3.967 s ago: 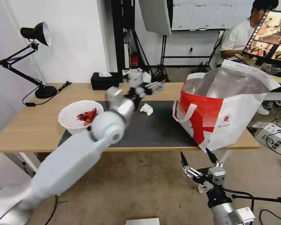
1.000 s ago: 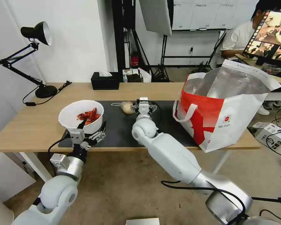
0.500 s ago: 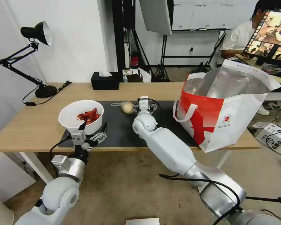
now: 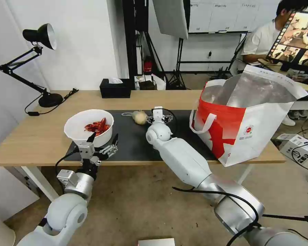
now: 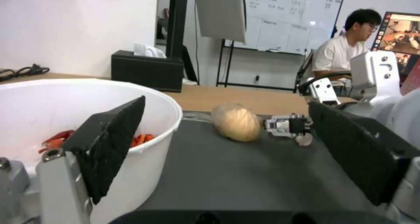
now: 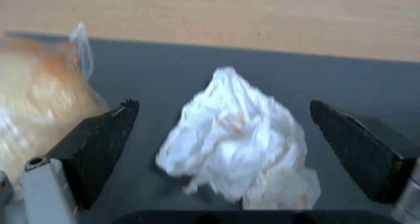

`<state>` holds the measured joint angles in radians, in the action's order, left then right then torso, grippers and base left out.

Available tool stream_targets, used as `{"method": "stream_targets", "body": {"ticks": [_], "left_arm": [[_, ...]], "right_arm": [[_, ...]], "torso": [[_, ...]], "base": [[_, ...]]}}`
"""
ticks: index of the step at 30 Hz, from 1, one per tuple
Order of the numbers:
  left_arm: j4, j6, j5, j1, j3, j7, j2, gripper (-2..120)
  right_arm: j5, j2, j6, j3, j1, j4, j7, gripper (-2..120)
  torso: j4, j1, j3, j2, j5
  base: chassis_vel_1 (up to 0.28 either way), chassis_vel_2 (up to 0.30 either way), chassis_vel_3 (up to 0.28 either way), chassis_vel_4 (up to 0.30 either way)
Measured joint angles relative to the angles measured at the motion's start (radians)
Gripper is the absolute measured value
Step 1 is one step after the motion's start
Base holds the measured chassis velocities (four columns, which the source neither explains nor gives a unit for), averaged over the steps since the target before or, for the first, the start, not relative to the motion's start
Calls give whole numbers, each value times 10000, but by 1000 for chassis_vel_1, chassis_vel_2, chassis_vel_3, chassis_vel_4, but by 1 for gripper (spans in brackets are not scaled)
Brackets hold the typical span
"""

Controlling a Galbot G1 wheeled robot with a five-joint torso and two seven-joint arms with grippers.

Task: Pick up the trash from the table and place it into the takeout bag.

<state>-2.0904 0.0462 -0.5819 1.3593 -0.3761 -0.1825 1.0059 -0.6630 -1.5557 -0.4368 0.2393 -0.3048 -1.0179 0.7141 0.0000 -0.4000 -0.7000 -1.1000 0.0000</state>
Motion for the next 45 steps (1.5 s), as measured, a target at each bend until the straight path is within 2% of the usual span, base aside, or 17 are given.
{"method": "stream_targets", "body": {"ticks": [9, 11, 12, 15, 17, 19, 23, 26, 27, 29, 30, 32, 34, 36, 45], "left_arm": [[-2, 0, 1, -12, 61, 4, 2, 100], [-3, 0, 3, -11, 78, 5, 2, 100], [-3, 0, 3, -11, 78, 5, 2, 100], [-6, 0, 6, -10, 101, 7, -5, 100], [-6, 0, 6, -11, 110, 6, -7, 100], [-6, 0, 8, -12, 126, 6, -13, 100], [-6, -1, 10, -13, 140, 7, -20, 100], [-6, -2, 11, -23, 165, 8, -29, 100], [-6, -2, 11, -23, 165, 8, -29, 100], [-1, -5, 12, -41, 200, 9, -36, 100], [-1, -5, 12, -41, 200, 9, -36, 100], [4, -5, 15, -60, 231, 10, -46, 100], [3, -5, 15, -67, 242, 9, -51, 100], [3, -7, 21, -71, 270, 10, -55, 100], [-5, -8, 64, -40, 334, 10, -18, 100]], "right_arm": [[24, 8, -99, -23, -140, -29, 131, 99], [25, 13, -126, -23, -194, -65, 166, 89], [25, 13, -126, -23, -194, -65, 166, 89], [28, 0, -137, -23, -244, -112, 238, 73], [28, 0, -137, -23, -248, -116, 240, 70], [28, 2, -131, -22, -254, -122, 241, 58], [28, 22, -111, -22, -259, -130, 243, 50], [26, 79, -70, -21, -280, -176, 262, 34], [26, 79, -70, -21, -280, -176, 262, 34], [26, 130, 23, -19, -311, -259, 278, 22], [26, 130, 23, -19, -311, -259, 278, 22], [95, 219, 155, 4, -364, -459, 279, 13], [136, 276, 189, 26, -394, -559, 279, 9], [196, 407, 224, 71, -451, -733, 282, 0], [270, 647, 259, 93, -643, -1022, 348, 0]], "torso": [[0, 0, 0, 0, 0], [0, 0, 0, 0, 0], [0, 0, 0, 0, 0], [1, 0, 1, 0, 0], [1, 0, 1, 0, 0], [1, 0, 1, 0, 0], [1, 0, 1, 0, 0], [0, 0, 0, 0, 0], [0, 0, 0, 0, 0], [-1, 0, 0, 0, 0], [-1, 0, 0, 0, 0], [-1, 0, 0, 0, 0], [0, 0, 0, 0, 0], [-1, 0, 0, 0, 0], [-1, 0, 0, 0, 1]], "base": [[0, 0, 0, 0], [0, 0, 0, 0], [0, 0, 0, 0], [0, 0, 0, 0], [0, 0, 0, 0], [0, 0, 0, 0], [0, 0, 0, 0], [0, 0, 0, 0], [0, 0, 0, 0], [0, 0, 0, 0], [0, 0, 0, 0], [0, 0, 0, 0], [0, 0, 0, 0], [0, 0, 0, 0], [0, 0, 0, 0]]}}
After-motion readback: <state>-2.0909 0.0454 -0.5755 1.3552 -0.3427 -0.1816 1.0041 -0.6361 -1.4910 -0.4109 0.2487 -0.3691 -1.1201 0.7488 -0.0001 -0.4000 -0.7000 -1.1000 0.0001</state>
